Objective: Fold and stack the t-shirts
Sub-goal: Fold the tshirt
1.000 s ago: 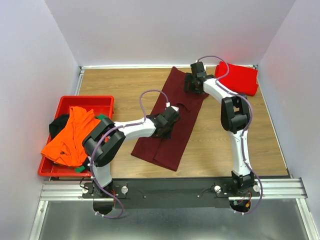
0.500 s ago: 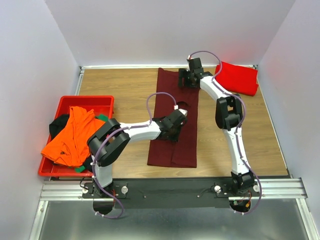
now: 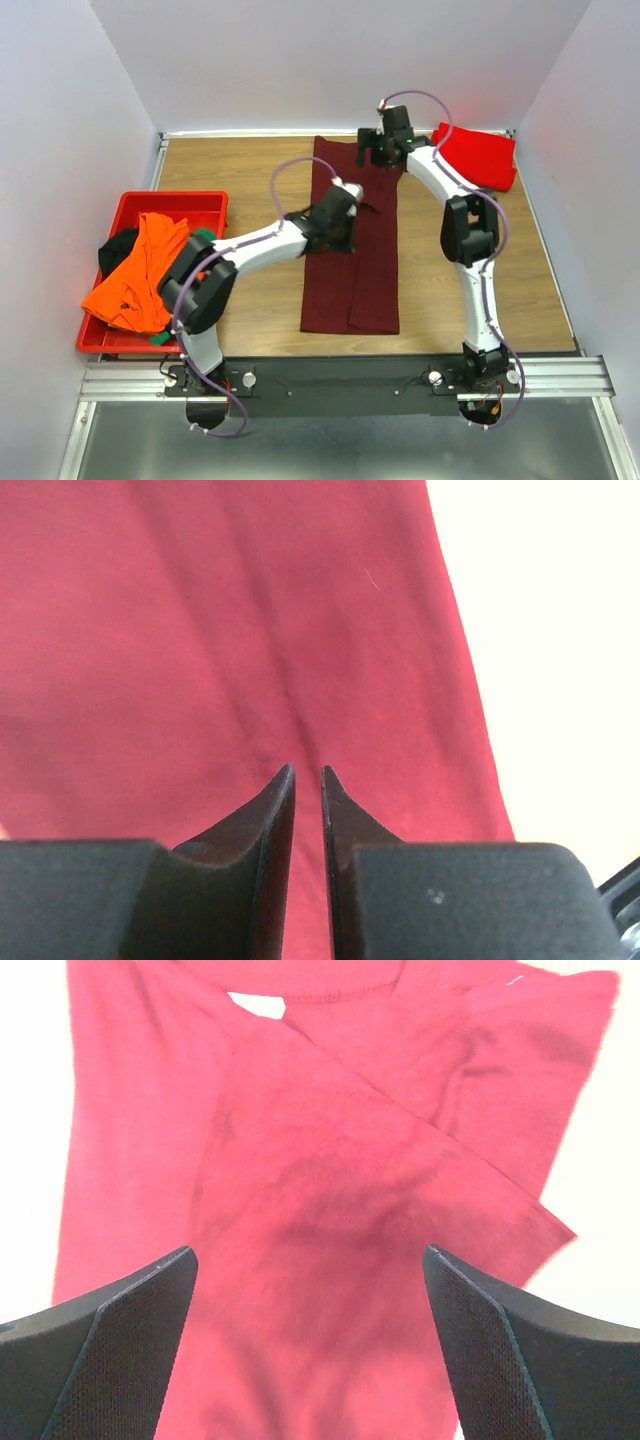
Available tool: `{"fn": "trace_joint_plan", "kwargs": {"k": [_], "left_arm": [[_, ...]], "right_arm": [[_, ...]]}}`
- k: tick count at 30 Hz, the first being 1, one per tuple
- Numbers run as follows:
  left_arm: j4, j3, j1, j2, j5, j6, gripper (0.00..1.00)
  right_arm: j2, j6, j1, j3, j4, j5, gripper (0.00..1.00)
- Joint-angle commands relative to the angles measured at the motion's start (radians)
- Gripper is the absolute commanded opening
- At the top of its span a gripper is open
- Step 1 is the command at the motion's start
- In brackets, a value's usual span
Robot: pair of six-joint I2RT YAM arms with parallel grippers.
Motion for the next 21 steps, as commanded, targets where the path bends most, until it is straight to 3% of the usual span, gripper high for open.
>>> {"fn": "trace_joint_plan", "kwargs": {"k": [1,9,10,12,13,14,21], "left_arm": [[0.022,-0.041,0.116,-0.111,0.016,-0.039,0.24],[0.063,-0.079,0.214,-0.114,0.085,-0.046,0.23],[0.066,-0.076,0.218,-0.106,0.086,-0.048,0.23],[0.072,-0.069,0.222,-0.091,0.102,-0.049,0.23],[0.072,-0.07,0.224,-0.086,0.1,-0.051,0.23],[0.08,-0.07,0.225,-0.079,0.098,-0.051,0.23],[0.088,-0.071,0.241,-0.036,0.125,-0.072,0.22]], "right_arm": [[-0.221,0.069,-0.021,-0.095,0.003,0.059,1.0],[-0.524,0.224,0.002,-0.619,0.036,0.059,0.98],[-0.562,0.234,0.02,-0.682,0.044,0.065,0.96],[-0.658,0.263,0.04,-0.829,0.059,0.071,0.82],[-0.683,0.271,0.065,-0.868,0.06,0.073,0.68],[-0.708,0.289,0.081,-0.905,0.058,0.071,0.64],[-0.88,0.39,0.223,-1.175,0.049,0.082,0.61]]}}
